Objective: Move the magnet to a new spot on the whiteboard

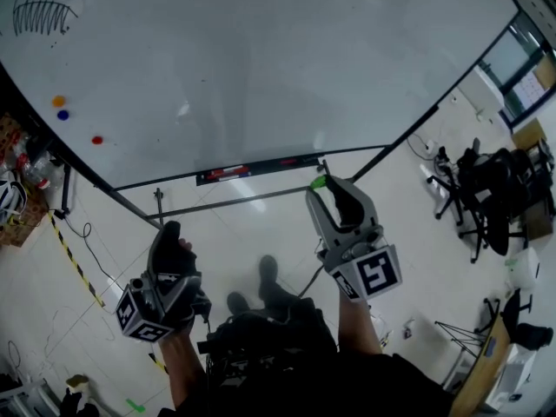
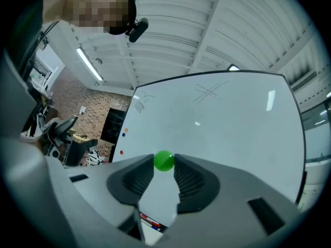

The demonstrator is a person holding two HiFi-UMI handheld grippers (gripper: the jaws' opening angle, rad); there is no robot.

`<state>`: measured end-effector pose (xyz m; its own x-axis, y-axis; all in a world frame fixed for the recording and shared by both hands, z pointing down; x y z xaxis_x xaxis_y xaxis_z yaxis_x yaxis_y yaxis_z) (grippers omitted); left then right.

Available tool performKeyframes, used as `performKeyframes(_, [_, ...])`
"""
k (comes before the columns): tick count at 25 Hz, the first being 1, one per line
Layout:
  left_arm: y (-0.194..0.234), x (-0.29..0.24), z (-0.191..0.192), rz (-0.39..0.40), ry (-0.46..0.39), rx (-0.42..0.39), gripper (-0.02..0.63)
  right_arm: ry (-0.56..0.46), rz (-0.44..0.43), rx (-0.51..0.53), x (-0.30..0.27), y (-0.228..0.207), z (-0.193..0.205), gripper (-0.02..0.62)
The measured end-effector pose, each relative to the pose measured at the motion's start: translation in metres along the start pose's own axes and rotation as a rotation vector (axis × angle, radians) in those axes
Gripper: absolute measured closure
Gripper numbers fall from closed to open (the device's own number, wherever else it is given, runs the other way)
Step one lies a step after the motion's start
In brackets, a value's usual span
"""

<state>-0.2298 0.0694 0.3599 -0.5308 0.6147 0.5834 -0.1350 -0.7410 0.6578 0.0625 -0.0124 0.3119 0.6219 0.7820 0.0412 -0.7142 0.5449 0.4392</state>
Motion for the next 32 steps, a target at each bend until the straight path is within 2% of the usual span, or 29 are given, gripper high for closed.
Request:
performKeyframes(4, [0.011, -0.019, -0.001, -0.042, -0.012, -0.02, 0.207, -0.001, -0.004, 0.032, -0.031, -0.023, 0.015, 0.445])
performKeyframes(8, [0.023, -0.055, -0.006, -0.048, -0.019, -0.136, 0.206, 0.011, -0.008, 0.076, -0.061, -0.053, 0.031, 0.445])
performKeyframes(10, [0.03, -0.069, -0.003, -0.064, -0.025, -0.141, 0.207, 0.024, -0.012, 0.095, -0.075, -0.066, 0.04, 0.445])
performKeyframes(13, [0.041, -0.085, 0.005, -0.096, -0.028, -0.108, 0.207, 0.029, -0.021, 0.117, -0.095, -0.085, 0.05, 0.445])
performKeyframes(17, [0.053, -0.107, 0.009, -0.132, -0.015, -0.181, 0.207, 0.028, -0.041, 0.155, -0.121, -0.099, 0.056, 0.445])
performKeyframes(22, [0.068, -0.114, 0.011, -0.155, 0.001, -0.158, 0.207, 0.048, -0.05, 0.182, -0.151, -0.096, 0.068, 0.445])
performKeyframes(25, [0.076, -0.119, 0.003, -0.13, 0.014, -0.153, 0.207, 0.06, -0.012, 0.222, -0.164, -0.093, 0.067, 0.445])
performKeyframes(28, [0.08, -0.119, -0.009, -0.114, 0.008, -0.099, 0.207, 0.074, 0.024, 0.262, -0.178, -0.088, 0.06, 0.445])
performKeyframes(32, [0.087, -0.113, -0.034, -0.085, 0.021, -0.137, 0.206, 0.116, 0.067, 0.283, -0.197, -0.079, 0.054, 0.445])
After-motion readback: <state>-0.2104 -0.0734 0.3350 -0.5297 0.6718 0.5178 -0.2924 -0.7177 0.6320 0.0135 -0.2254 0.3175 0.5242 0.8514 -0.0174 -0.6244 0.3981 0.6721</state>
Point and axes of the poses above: the fingertips, and each gripper's own axes: x backward along the fingers, y to its left, z out of its underside, the point moved 8 cm from there along x, backward along the fingers, and after that the axes turned 15 degrees about x, right-handed, at the moved point
